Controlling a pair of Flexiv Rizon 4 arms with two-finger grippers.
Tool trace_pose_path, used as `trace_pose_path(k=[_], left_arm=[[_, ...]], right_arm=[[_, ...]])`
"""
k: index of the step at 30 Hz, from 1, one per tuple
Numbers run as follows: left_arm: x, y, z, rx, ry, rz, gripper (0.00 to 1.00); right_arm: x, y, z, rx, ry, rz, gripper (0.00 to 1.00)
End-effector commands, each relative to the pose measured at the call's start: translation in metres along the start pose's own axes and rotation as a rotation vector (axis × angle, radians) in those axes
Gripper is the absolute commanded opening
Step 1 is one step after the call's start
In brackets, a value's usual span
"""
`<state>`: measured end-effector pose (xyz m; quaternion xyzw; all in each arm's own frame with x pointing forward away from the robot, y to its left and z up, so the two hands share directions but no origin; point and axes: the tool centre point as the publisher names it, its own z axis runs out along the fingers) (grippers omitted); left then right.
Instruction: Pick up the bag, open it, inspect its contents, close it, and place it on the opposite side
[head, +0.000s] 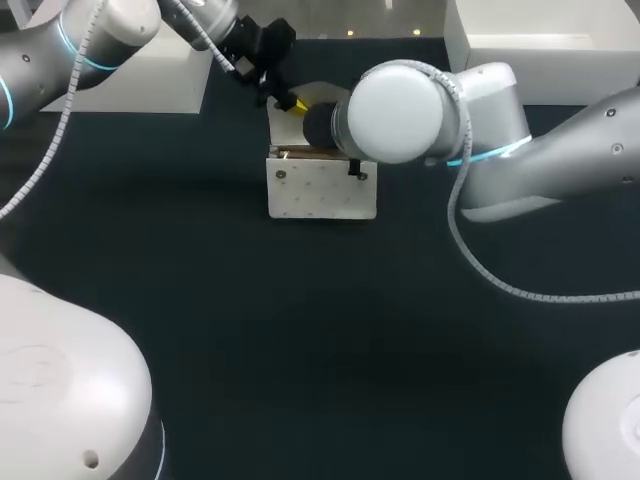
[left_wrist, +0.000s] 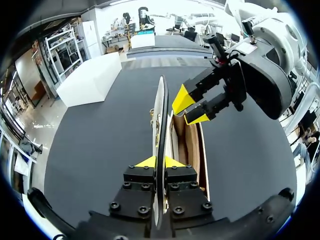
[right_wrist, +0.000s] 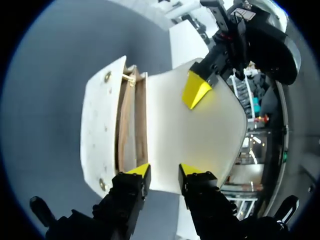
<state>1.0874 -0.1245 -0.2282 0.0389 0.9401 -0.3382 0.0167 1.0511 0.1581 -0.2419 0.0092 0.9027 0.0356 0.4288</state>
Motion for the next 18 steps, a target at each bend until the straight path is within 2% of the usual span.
trace_pose_path(k=[1, 6, 10, 12, 13, 18], left_arm=[[-0.012, 0.008, 0.008, -0.003, 0.002, -0.012, 0.00], [-0.022, 0.019, 0.014, -0.001, -0.016, -0.018, 0.00], [-0.031, 0.029, 0.019, -0.024, -0.083, 0.009, 0.00], [-0.035, 0.035, 0.023, -0.035, -0.110, 0.011, 0.00], [-0.038, 0.038, 0.025, -0.054, -0.134, 0.020, 0.00], [-0.052, 0.053, 0.034, -0.068, -0.183, 0.034, 0.00]], right_arm=[[0.004, 0.000, -0.008, 0.002, -0.032, 0.003, 0.34], [0.005, 0.000, -0.012, 0.005, -0.052, 0.012, 0.26], [0.011, 0.001, -0.011, 0.012, -0.057, 0.007, 0.18], [0.014, 0.002, -0.010, 0.010, -0.056, 0.007, 0.10], [0.016, 0.002, -0.009, 0.010, -0.055, 0.007, 0.02], [0.027, 0.001, -0.008, 0.015, -0.053, 0.009, 0.00]])
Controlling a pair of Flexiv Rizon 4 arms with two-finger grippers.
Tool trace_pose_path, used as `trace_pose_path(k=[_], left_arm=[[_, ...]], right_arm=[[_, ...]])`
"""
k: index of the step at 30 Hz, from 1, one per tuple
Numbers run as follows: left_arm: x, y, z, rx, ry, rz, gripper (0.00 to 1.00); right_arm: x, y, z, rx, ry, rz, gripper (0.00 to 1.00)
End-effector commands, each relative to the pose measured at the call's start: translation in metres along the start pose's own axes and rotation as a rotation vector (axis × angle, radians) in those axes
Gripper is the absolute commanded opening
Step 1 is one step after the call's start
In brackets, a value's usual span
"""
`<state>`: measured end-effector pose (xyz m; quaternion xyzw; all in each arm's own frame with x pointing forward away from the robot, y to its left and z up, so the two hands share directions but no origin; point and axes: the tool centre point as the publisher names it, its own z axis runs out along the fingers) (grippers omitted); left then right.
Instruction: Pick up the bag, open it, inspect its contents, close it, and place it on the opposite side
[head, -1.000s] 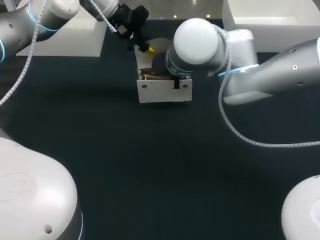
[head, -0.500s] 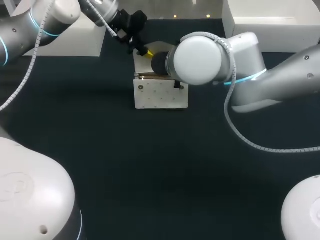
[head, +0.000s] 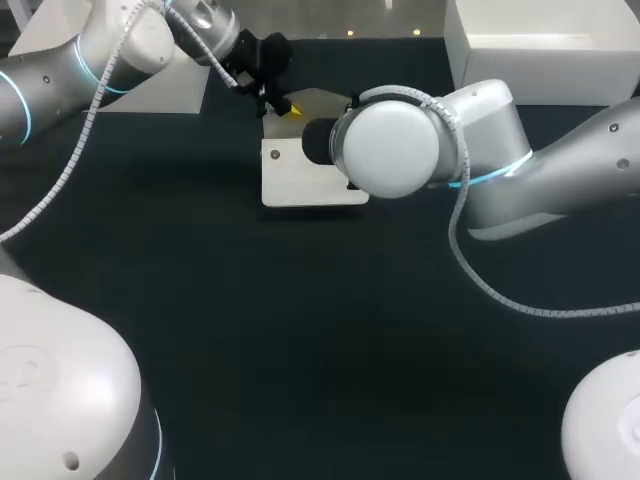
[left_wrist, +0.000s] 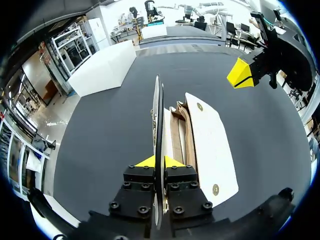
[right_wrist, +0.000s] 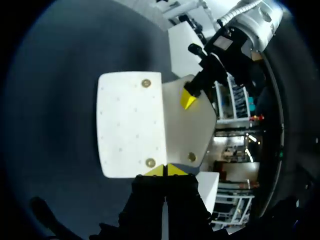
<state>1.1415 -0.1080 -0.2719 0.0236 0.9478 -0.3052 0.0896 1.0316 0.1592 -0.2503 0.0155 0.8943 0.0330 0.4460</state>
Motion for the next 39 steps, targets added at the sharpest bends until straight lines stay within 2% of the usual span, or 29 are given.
trace_pose_path(k=[1, 8, 11, 13, 27, 32, 36, 39], left_arm=[[-0.003, 0.009, 0.013, 0.003, -0.050, 0.011, 0.00], [-0.015, 0.019, 0.024, 0.007, -0.081, 0.033, 0.00], [-0.019, 0.022, 0.028, 0.013, -0.090, 0.044, 0.00], [-0.022, 0.023, 0.030, 0.018, -0.093, 0.052, 0.00], [-0.022, 0.023, 0.030, 0.018, -0.093, 0.052, 0.00], [-0.036, 0.025, 0.035, 0.021, -0.112, 0.070, 0.00], [-0.048, 0.031, 0.045, -0.013, -0.122, 0.079, 0.00], [-0.049, 0.035, 0.051, -0.011, -0.112, 0.081, 0.00]], right_arm=[[0.010, -0.001, 0.001, 0.006, -0.015, 0.001, 0.00], [0.027, -0.001, 0.002, 0.015, -0.033, 0.014, 0.00], [0.037, -0.001, 0.003, 0.047, -0.039, 0.022, 0.00], [0.044, -0.001, 0.006, 0.025, 0.012, 0.050, 0.00], [0.044, -0.001, 0.006, 0.025, 0.012, 0.050, 0.00], [0.051, 0.005, 0.006, 0.014, -0.009, 0.046, 0.00], [0.061, 0.006, 0.004, 0.005, -0.019, 0.053, 0.00], [0.067, 0.008, 0.001, -0.008, -0.033, 0.058, 0.00]])
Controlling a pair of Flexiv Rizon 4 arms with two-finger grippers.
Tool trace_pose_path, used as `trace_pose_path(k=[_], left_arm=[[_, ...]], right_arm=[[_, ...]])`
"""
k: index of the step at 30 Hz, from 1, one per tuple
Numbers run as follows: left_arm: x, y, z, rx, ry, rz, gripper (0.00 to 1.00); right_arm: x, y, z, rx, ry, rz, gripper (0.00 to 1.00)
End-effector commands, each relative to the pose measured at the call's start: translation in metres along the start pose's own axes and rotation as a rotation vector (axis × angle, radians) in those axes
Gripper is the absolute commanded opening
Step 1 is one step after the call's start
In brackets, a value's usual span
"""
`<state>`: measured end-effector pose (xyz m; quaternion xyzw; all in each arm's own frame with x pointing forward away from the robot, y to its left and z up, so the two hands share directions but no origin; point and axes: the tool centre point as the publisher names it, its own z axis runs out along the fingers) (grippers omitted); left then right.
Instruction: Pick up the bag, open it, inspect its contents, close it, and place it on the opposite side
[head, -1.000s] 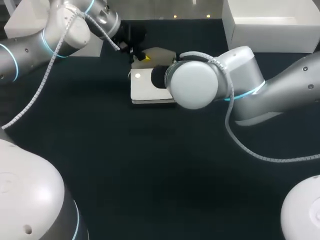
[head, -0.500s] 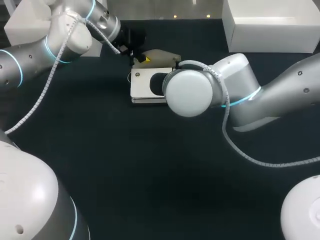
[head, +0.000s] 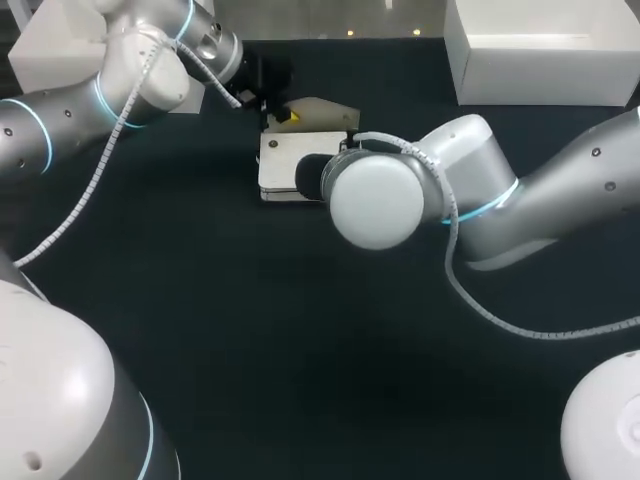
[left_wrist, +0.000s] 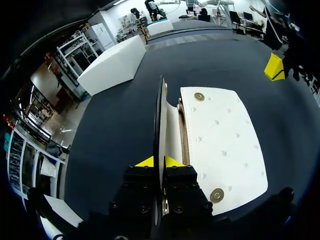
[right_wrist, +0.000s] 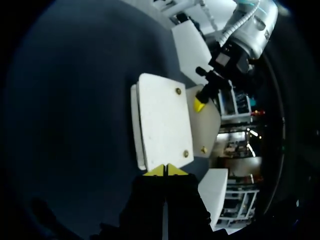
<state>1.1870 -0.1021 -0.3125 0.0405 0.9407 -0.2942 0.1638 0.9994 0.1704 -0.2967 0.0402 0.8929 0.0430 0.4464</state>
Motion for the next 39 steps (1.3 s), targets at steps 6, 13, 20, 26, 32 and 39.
trace_pose_path(k=[6, 13, 20, 26, 32, 39], left_arm=[[-0.003, 0.006, 0.021, 0.002, 0.030, 0.006, 0.00], [0.006, 0.009, 0.020, 0.005, 0.036, 0.017, 0.00], [0.014, 0.010, 0.019, 0.021, 0.044, 0.039, 0.00], [0.016, 0.009, 0.018, 0.031, 0.045, 0.049, 0.00], [0.018, 0.008, 0.020, 0.043, 0.053, 0.053, 0.00], [0.018, 0.008, 0.020, 0.044, 0.060, 0.065, 0.00]], right_arm=[[0.020, 0.005, -0.003, -0.027, -0.036, -0.016, 0.16], [0.032, 0.009, 0.002, -0.039, -0.033, -0.033, 0.43], [0.042, 0.005, 0.012, -0.051, -0.028, -0.023, 0.42], [0.045, -0.001, 0.026, -0.063, -0.003, -0.003, 0.42], [0.043, -0.008, 0.044, -0.075, 0.020, 0.011, 0.42], [0.038, -0.013, 0.057, -0.082, 0.022, 0.018, 0.38]])
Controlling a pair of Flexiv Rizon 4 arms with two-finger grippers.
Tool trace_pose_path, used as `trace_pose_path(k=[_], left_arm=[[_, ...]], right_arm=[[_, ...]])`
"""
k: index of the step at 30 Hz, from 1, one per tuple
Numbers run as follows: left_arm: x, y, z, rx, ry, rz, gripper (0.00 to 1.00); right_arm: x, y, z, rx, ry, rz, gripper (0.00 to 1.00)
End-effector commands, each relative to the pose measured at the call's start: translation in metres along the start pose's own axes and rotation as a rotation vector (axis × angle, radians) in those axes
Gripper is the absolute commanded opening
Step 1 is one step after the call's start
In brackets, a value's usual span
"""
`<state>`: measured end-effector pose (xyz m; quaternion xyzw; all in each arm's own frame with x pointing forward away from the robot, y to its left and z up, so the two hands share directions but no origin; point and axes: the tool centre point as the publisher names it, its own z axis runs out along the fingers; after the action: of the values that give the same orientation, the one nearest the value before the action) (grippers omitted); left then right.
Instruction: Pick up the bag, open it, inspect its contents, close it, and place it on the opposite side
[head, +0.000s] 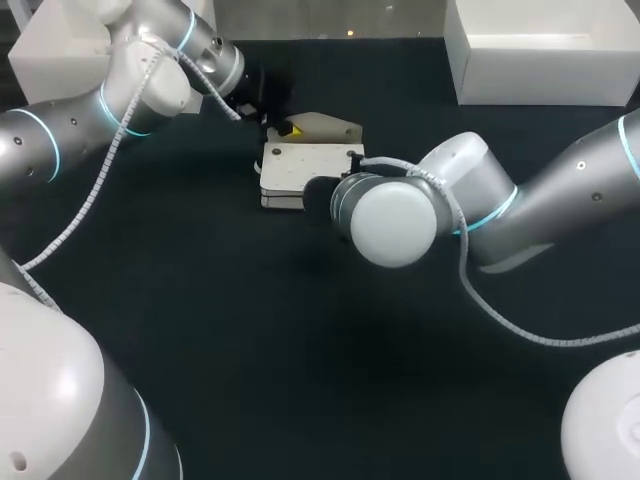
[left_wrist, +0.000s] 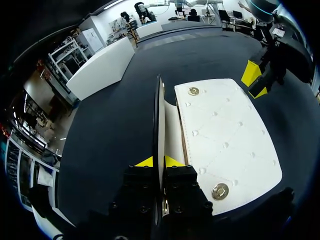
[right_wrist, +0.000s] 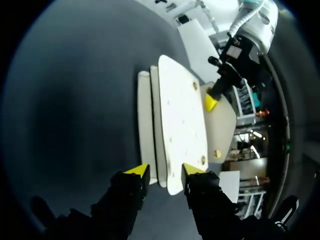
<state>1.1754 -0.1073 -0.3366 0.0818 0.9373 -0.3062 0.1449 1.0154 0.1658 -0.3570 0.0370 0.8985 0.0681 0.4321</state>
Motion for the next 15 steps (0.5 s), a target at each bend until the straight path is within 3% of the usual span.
trace_pose_path(k=[1, 15], left_arm=[[-0.001, 0.001, 0.002, 0.003, 0.003, 0.002, 0.00], [-0.001, 0.000, 0.006, -0.001, 0.021, 0.005, 0.00]], right_arm=[[-0.001, -0.002, 0.010, -0.037, -0.011, -0.001, 0.37], [-0.002, -0.002, 0.022, -0.036, -0.006, -0.007, 0.28]])
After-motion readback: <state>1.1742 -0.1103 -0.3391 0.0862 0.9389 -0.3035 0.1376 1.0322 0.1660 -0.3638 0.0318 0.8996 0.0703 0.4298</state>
